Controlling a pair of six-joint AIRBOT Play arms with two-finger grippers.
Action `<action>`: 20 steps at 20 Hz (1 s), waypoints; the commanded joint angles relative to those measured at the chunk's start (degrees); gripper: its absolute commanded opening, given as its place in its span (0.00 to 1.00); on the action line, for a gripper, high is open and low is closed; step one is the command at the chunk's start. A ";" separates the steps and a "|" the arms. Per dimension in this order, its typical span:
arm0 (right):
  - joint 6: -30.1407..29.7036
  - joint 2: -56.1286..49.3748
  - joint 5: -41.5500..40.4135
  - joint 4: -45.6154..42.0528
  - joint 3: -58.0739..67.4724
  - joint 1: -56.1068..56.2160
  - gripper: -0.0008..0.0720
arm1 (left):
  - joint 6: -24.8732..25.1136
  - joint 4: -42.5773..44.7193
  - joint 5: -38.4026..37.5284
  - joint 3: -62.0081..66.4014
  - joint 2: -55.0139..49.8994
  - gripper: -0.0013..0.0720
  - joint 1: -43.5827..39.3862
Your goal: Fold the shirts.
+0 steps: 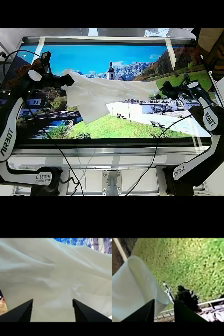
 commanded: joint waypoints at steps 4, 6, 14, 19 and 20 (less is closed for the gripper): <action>-2.03 -2.12 0.92 1.11 0.74 1.64 0.43 | 0.00 0.02 0.02 -0.02 0.02 0.80 0.02; -2.25 -3.48 3.69 1.16 2.69 2.34 0.38 | 0.00 0.02 0.02 -0.02 0.02 0.80 0.02; -2.95 -3.93 0.87 0.07 3.67 3.72 0.05 | 0.00 5.73 -2.27 -0.02 0.00 0.80 0.02; -3.13 -3.93 1.22 0.02 3.67 3.72 0.05 | -9.46 19.69 -20.68 -0.02 -0.02 0.80 0.11; -3.13 -3.93 1.25 0.02 3.67 3.74 0.05 | -9.57 19.63 -25.59 -0.04 -0.02 0.80 0.11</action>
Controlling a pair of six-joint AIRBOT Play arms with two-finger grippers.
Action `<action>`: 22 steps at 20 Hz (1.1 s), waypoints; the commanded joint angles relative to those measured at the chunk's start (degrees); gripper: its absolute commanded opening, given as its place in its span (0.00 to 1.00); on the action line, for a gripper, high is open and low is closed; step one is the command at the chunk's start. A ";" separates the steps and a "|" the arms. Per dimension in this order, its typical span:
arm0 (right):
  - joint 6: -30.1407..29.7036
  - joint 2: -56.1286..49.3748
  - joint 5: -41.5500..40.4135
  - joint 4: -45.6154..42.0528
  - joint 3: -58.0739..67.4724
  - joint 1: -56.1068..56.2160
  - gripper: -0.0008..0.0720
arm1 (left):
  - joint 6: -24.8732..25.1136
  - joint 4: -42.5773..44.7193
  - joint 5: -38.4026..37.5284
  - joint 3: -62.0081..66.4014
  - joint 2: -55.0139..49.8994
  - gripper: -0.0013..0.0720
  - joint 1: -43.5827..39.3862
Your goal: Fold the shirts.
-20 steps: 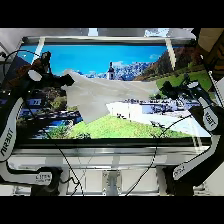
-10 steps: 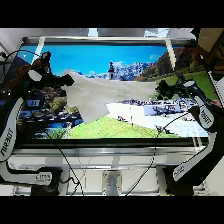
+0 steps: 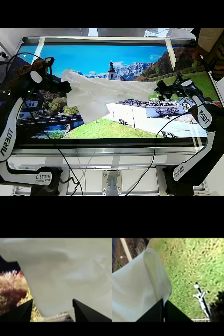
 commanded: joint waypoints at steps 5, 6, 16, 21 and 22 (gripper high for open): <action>-0.07 -0.04 0.66 -0.07 0.04 0.04 0.05 | -4.59 5.62 -22.36 -1.29 -0.04 0.80 0.00; -0.07 -0.04 0.81 -0.07 0.04 0.04 0.05 | -5.07 5.35 -21.44 -1.75 -0.13 0.80 0.00; -0.07 -0.04 1.18 -0.26 0.04 0.04 0.05 | -10.32 -1.07 -3.17 -4.79 -8.94 0.80 -0.02; -0.15 -0.04 1.11 -0.35 0.04 0.04 0.05 | -10.29 -2.21 6.95 -4.72 -11.34 0.40 -0.02; -0.57 -0.04 1.11 -0.37 0.04 0.04 0.05 | -10.32 -2.23 8.26 -4.72 -11.34 0.25 -0.02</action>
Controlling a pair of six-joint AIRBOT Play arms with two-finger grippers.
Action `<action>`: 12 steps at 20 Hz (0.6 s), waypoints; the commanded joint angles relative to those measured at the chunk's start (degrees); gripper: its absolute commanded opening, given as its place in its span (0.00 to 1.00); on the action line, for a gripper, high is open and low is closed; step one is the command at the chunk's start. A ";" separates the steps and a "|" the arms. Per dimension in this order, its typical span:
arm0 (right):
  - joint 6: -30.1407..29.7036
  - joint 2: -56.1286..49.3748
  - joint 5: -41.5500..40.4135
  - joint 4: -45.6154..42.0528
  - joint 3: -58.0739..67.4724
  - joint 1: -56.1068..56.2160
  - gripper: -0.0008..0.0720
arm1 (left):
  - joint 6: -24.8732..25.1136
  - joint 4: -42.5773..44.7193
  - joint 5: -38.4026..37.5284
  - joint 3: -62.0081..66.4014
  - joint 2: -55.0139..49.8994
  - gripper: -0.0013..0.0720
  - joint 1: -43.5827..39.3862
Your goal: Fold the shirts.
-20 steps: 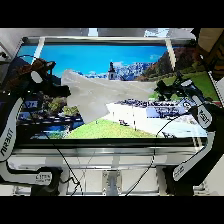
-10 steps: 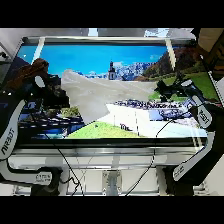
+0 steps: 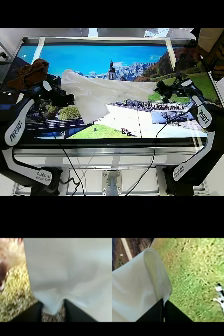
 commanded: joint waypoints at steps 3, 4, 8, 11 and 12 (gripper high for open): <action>-2.01 0.00 0.02 -0.09 0.00 0.07 0.05 | -0.15 -0.63 6.05 -0.02 -0.96 0.04 -0.04; -2.01 0.00 0.02 -0.11 0.00 0.07 0.05 | 0.20 -0.52 4.98 0.37 -0.61 0.04 -0.04; -2.03 0.00 -0.02 -1.33 0.00 0.07 0.05 | 3.43 -0.28 -0.31 7.82 4.72 0.04 -0.04; -2.01 -0.02 0.00 -2.21 -0.02 0.07 0.05 | 4.85 -0.31 -0.44 15.82 9.75 0.04 -0.04; -2.01 -0.02 0.00 -2.21 -0.02 0.07 0.05 | 4.85 -0.31 1.09 17.99 10.47 0.04 -0.04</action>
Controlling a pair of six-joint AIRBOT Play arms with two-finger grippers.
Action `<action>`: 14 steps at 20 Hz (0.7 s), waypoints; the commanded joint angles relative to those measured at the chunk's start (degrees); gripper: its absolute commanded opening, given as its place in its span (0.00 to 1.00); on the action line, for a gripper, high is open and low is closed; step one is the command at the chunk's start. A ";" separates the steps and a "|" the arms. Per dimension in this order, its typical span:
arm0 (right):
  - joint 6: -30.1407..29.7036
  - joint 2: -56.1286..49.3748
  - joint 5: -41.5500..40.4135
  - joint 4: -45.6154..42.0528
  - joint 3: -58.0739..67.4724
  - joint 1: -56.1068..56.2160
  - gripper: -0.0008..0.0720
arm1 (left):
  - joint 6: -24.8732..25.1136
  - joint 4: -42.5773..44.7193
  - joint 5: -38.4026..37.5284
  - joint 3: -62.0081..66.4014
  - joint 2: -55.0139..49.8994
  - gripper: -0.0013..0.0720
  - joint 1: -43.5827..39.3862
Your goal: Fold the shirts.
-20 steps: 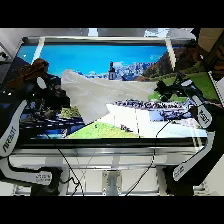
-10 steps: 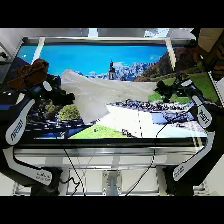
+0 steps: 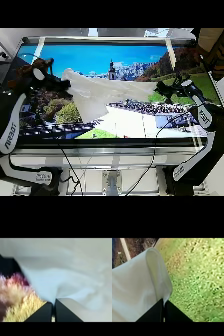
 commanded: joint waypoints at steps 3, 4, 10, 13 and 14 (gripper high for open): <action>-0.04 -0.04 0.04 -1.11 -0.02 0.04 0.05 | 1.29 -1.22 11.39 8.81 2.89 0.03 -0.09; -0.04 -0.04 0.04 -1.11 -0.02 0.04 0.05 | 1.86 -2.32 14.16 8.81 1.97 0.03 -0.13; -0.04 -0.04 0.02 -1.05 -0.02 0.04 0.05 | 18.93 -22.99 16.83 8.83 -6.45 0.03 -2.29; -0.04 -0.04 0.04 -1.03 -0.04 0.04 0.05 | 24.46 -27.19 21.46 8.94 -8.07 0.03 -5.09; -0.04 -0.04 0.02 -1.03 -0.04 0.04 0.05 | 27.08 -27.93 22.56 8.94 -8.15 0.03 -5.90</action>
